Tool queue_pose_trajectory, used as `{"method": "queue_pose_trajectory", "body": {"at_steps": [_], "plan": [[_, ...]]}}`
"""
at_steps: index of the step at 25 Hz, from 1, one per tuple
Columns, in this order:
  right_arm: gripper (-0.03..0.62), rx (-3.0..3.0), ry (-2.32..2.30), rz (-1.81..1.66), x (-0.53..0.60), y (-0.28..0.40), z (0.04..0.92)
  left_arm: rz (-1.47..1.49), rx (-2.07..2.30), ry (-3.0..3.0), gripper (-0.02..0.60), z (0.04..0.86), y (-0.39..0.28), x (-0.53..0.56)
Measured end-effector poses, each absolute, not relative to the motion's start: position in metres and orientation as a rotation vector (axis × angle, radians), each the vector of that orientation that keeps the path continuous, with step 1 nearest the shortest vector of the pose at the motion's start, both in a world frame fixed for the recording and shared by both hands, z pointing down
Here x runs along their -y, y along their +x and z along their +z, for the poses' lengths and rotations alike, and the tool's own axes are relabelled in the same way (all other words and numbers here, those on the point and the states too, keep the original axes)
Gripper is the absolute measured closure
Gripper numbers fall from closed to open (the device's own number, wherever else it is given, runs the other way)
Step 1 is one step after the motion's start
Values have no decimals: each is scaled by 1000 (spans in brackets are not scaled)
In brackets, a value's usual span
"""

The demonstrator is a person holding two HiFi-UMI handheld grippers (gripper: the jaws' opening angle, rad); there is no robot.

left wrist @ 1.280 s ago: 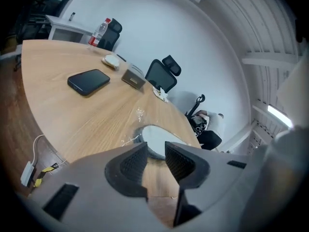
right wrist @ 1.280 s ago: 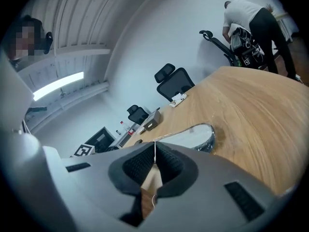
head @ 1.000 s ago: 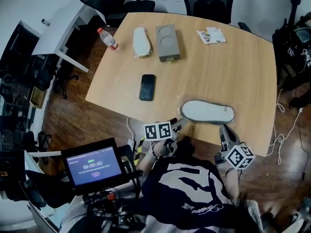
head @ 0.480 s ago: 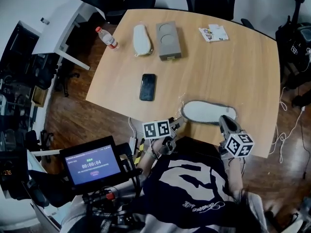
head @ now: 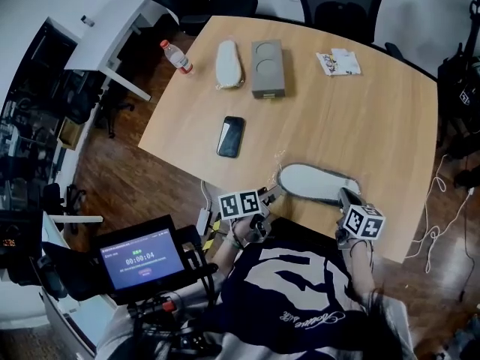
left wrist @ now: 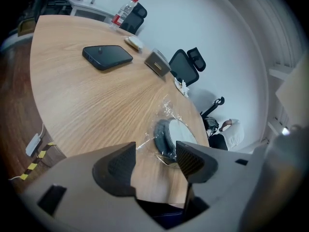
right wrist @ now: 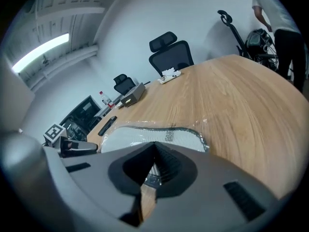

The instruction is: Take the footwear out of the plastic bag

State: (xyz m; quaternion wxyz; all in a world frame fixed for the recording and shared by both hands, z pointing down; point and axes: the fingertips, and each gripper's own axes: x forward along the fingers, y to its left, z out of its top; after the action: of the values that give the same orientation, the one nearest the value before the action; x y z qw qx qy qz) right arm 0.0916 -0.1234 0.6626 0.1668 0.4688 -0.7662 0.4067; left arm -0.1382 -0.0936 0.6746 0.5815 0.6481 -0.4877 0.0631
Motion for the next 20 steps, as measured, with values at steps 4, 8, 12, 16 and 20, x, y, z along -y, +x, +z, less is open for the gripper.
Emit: {"method": "queue_pose_trajectory", "body": {"at_steps": [4, 8, 12, 16, 20], "plan": [[597, 2230, 1319, 1131, 128, 91, 661, 119, 1140, 1491, 330, 672, -138, 92], [597, 2256, 1376, 1331, 130, 103, 661, 55, 1136, 1461, 330, 670, -136, 92], [597, 2243, 1375, 1420, 127, 119, 663, 12, 1107, 1480, 330, 669, -131, 103], [597, 2241, 1331, 1375, 127, 120, 665, -18, 1035, 1519, 330, 668, -117, 121], [597, 2246, 1286, 1261, 126, 118, 665, -143, 995, 1497, 331, 666, -110, 137]]}}
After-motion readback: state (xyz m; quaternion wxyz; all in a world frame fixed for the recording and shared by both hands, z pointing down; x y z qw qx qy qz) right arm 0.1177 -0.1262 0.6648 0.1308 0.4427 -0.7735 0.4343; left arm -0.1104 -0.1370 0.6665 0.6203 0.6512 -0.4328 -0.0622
